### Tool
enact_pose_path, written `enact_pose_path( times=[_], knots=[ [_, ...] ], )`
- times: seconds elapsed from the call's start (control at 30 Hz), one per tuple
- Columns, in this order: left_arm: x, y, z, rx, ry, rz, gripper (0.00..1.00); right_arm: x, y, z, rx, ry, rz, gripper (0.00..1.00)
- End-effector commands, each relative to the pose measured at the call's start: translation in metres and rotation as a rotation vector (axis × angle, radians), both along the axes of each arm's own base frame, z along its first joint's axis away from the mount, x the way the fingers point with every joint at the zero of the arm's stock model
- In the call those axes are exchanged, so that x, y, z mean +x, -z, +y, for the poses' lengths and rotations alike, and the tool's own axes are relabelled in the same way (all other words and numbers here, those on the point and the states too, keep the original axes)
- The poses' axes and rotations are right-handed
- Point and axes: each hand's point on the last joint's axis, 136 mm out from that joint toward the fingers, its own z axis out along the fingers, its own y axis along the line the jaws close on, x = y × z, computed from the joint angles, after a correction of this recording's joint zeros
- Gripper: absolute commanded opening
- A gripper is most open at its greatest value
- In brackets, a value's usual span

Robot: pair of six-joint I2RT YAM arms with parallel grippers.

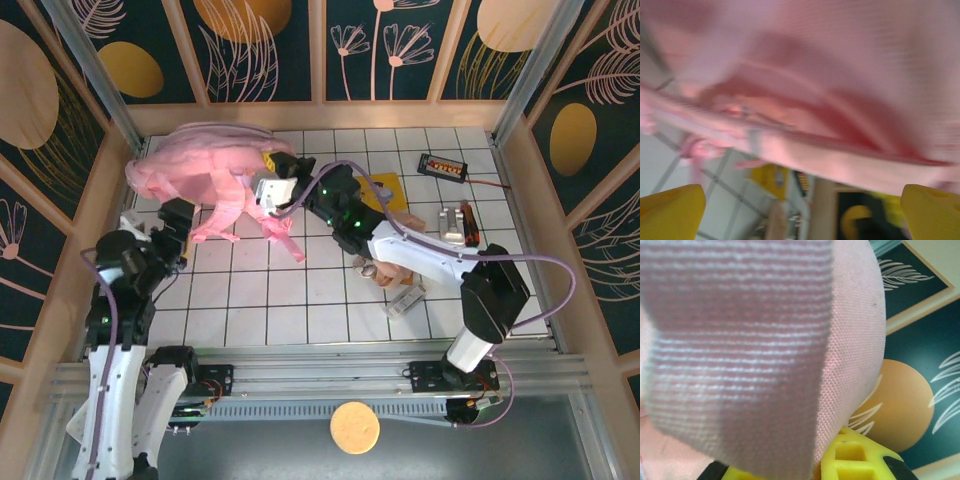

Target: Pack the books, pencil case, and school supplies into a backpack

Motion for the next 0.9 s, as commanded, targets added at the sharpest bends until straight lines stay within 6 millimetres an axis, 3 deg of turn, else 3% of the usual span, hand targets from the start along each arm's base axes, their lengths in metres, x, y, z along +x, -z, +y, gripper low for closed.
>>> enact_pose_path(
  times=[0.0,0.13,0.23,0.5,0.53,0.57,0.6,0.63,0.7,0.73,0.83,0.87],
  knots=[
    [-0.012,-0.061,-0.017,-0.112,0.096,-0.177,0.99,-0.016,-0.006,0.003,0.023,-0.010,-0.026,0.00],
    [-0.016,-0.081,-0.024,-0.188,0.145,-0.234,0.99,-0.028,0.004,0.016,0.009,-0.026,-0.009,0.00],
    [-0.007,-0.070,-0.027,-0.217,0.164,-0.184,0.99,-0.041,0.006,0.027,0.005,-0.055,-0.002,0.00],
    [0.020,0.011,-0.031,-0.237,0.154,0.111,0.99,-0.096,0.017,0.052,-0.047,-0.136,0.017,0.00],
    [0.022,0.019,-0.031,-0.231,0.152,0.136,0.94,-0.102,0.017,0.052,-0.049,-0.143,0.024,0.00],
    [0.025,0.027,-0.031,-0.222,0.156,0.155,0.79,-0.108,0.018,0.051,-0.047,-0.151,0.040,0.00],
    [0.028,0.035,-0.031,-0.211,0.157,0.174,0.53,-0.111,0.016,0.049,-0.038,-0.151,0.066,0.00],
    [0.030,0.040,-0.031,-0.198,0.158,0.183,0.38,-0.112,0.014,0.046,-0.023,-0.146,0.106,0.01],
    [0.034,0.050,-0.030,-0.172,0.161,0.197,0.09,-0.103,0.000,0.030,0.059,-0.096,0.226,0.29],
    [0.037,0.053,-0.031,-0.166,0.166,0.200,0.00,-0.097,-0.009,0.018,0.114,-0.072,0.295,0.40],
    [0.048,0.053,-0.038,-0.181,0.227,0.178,0.00,-0.079,-0.030,-0.025,0.272,-0.029,0.566,0.70],
    [0.051,0.049,-0.040,-0.185,0.251,0.166,0.00,-0.070,-0.032,-0.040,0.317,-0.019,0.676,0.73]
  ],
)
